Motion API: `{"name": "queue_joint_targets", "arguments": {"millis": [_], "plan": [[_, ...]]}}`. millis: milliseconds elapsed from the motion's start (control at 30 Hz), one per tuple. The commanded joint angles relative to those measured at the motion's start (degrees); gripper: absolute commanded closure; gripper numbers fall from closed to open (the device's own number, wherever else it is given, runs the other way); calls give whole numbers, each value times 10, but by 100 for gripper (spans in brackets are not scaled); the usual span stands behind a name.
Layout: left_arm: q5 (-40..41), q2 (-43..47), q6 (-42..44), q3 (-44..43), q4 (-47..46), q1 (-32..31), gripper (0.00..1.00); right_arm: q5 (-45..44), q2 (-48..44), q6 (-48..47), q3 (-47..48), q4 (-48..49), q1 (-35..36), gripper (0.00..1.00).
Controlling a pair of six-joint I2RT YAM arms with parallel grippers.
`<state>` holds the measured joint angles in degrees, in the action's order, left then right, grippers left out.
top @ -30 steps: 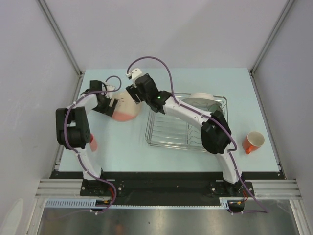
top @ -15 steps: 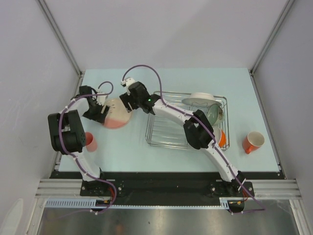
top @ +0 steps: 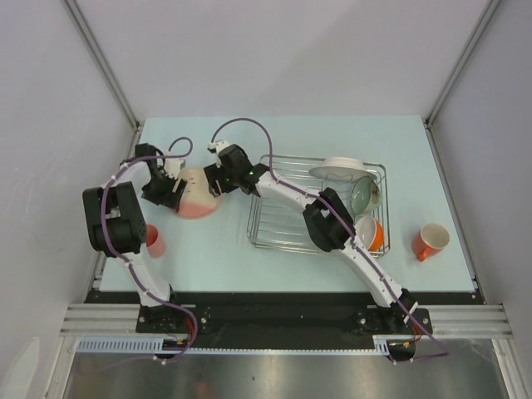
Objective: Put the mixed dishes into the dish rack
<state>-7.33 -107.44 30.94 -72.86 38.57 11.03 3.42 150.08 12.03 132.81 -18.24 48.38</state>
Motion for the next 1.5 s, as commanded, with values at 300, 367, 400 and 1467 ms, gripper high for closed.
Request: {"name": "queue_joint_targets", "arguments": {"millis": [300,367,400,1467], "plan": [[-94,-93,-1,-101,72,5,33,49,29,83,25,-27,13,33],[-109,-103,-4,-108,79,5,34,56,31,99,19,-24,12,35],[-112,-104,-5,-109,78,5,34,61,31,115,17,-19,12,37],[-275,-173,-28,-156,113,-58,39,236,1,265,-21,194,25,68]]}}
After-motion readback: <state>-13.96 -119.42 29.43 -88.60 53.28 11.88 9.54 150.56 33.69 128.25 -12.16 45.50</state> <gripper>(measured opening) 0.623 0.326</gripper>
